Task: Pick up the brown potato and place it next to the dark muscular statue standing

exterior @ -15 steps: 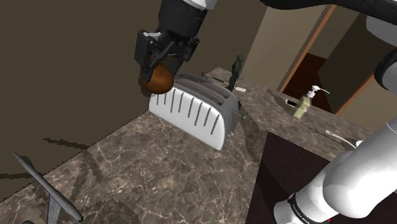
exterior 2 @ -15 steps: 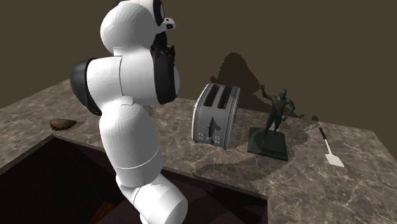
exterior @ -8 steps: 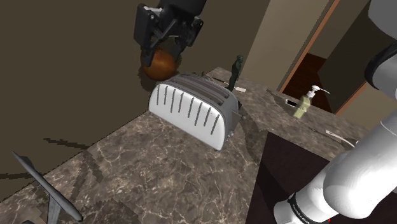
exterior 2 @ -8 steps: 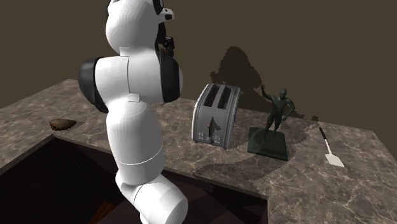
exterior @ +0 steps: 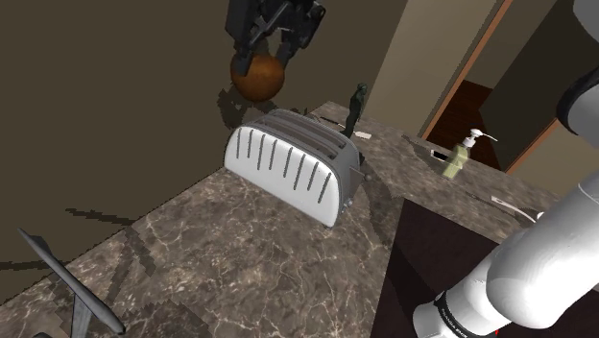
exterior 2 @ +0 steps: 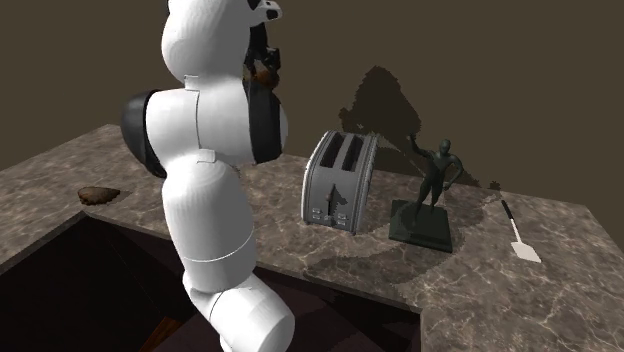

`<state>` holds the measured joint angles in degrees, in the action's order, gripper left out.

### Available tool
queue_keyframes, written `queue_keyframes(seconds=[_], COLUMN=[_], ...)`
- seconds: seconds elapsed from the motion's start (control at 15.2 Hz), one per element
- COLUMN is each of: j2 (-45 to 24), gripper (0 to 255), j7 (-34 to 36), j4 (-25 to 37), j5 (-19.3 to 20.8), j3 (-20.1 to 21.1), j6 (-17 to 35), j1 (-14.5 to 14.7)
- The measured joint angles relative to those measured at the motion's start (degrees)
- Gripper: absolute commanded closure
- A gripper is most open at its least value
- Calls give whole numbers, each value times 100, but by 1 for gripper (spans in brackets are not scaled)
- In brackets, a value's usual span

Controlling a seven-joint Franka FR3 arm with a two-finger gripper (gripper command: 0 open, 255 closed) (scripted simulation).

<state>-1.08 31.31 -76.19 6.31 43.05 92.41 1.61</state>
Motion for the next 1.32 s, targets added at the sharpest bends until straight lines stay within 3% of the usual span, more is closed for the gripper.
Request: queue_keyframes(seconds=[0.2, 0.66, 1.32], j2=[603, 1524, 2020], gripper=[255, 255, 255], j7=[-629, -1911, -3473], j4=[-554, -1472, -2008], j5=[-573, -1336, -1660], j3=[-379, -1328, -2528], j6=[144, 257, 140], j1=[-348, -718, -1076])
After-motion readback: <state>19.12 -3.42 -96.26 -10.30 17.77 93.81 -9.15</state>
